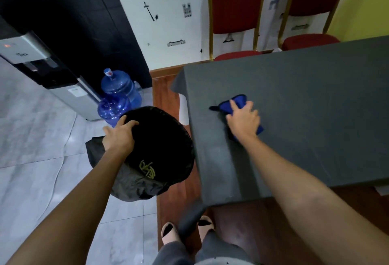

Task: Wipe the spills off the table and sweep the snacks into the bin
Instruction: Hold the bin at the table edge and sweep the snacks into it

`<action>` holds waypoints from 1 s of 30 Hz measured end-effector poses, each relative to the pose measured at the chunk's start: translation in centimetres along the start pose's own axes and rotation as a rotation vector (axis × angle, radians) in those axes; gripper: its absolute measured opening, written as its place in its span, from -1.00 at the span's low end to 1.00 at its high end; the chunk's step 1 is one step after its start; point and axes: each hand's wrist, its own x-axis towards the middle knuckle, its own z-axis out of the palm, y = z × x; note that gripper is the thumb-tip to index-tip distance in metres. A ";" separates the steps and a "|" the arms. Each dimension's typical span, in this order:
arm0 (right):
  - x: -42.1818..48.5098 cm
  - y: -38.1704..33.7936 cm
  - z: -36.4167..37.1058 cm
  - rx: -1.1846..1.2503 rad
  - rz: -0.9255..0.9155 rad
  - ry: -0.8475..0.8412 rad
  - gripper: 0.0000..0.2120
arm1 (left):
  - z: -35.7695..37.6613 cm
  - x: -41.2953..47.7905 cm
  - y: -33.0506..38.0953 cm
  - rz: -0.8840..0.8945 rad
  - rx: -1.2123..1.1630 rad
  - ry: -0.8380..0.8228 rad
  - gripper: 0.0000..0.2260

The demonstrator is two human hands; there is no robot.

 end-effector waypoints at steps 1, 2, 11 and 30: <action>0.3 1.5 0.2 -0.031 0.035 -0.019 -0.46 | -0.1 0.0 0.0 0.005 -0.009 0.000 -0.52; 0.4 2.3 0.4 -0.060 0.066 -0.047 -0.45 | -0.2 0.1 -0.1 0.008 -0.016 -0.002 -0.53; -5.9 -12.0 4.1 0.187 -0.537 -0.252 -0.38 | -2.1 0.3 -5.1 0.014 -0.034 0.022 -0.47; -8.1 -20.0 16.2 0.016 -0.597 -0.667 -0.14 | 10.5 3.2 -15.4 -0.214 -0.210 -0.048 -0.40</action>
